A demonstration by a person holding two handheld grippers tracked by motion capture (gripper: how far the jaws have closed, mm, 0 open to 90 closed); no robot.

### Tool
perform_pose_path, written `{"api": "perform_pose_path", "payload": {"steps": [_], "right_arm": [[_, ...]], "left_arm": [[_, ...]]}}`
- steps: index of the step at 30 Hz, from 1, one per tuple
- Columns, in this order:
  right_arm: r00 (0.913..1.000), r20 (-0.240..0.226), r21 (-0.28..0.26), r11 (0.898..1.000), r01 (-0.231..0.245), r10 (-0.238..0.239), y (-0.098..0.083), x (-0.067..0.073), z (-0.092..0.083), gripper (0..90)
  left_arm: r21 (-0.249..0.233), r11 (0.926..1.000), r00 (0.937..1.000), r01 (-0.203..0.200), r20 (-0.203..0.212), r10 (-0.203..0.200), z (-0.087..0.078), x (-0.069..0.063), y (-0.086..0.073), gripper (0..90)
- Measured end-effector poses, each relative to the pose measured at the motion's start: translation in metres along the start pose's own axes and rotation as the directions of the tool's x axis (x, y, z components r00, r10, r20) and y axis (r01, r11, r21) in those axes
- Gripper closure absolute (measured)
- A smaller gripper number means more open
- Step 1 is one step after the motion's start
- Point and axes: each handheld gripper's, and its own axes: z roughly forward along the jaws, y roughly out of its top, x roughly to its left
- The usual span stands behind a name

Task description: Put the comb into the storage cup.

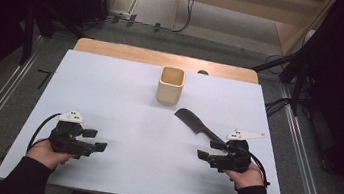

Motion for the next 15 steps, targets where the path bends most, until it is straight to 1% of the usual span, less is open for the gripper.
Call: {"api": "perform_pose_path", "payload": {"steps": [1, 4, 8, 15], "right_arm": [[0.9999, 0.007, 0.004, 1.000, 0.013, -0.013, -0.0004, 0.0006, 0.0003, 26.2], [0.9997, 0.003, 0.010, 1.000, 0.024, -0.024, -0.0005, 0.0006, 0.0018, 26.2], [0.9998, 0.003, 0.024, 1.000, 0.019, -0.019, -0.0006, -0.0002, 0.0043, 26.2], [0.9997, -0.006, 0.010, 1.000, 0.026, -0.025, 0.0014, -0.0006, 0.0021, 26.2]], "left_arm": [[0.000, 1.0000, 1.0000, -0.001, 0.000, 0.001, 0.0000, -0.0001, 0.0001, 30.3], [-0.001, 1.0000, 1.0000, -0.002, 0.003, 0.002, 0.0003, -0.0001, 0.0001, 30.3], [0.000, 1.0000, 1.0000, -0.003, 0.002, 0.003, 0.0006, -0.0002, 0.0001, 30.3], [0.003, 1.0000, 1.0000, -0.006, 0.004, 0.006, 0.0010, -0.0009, 0.0003, 30.3]]}}
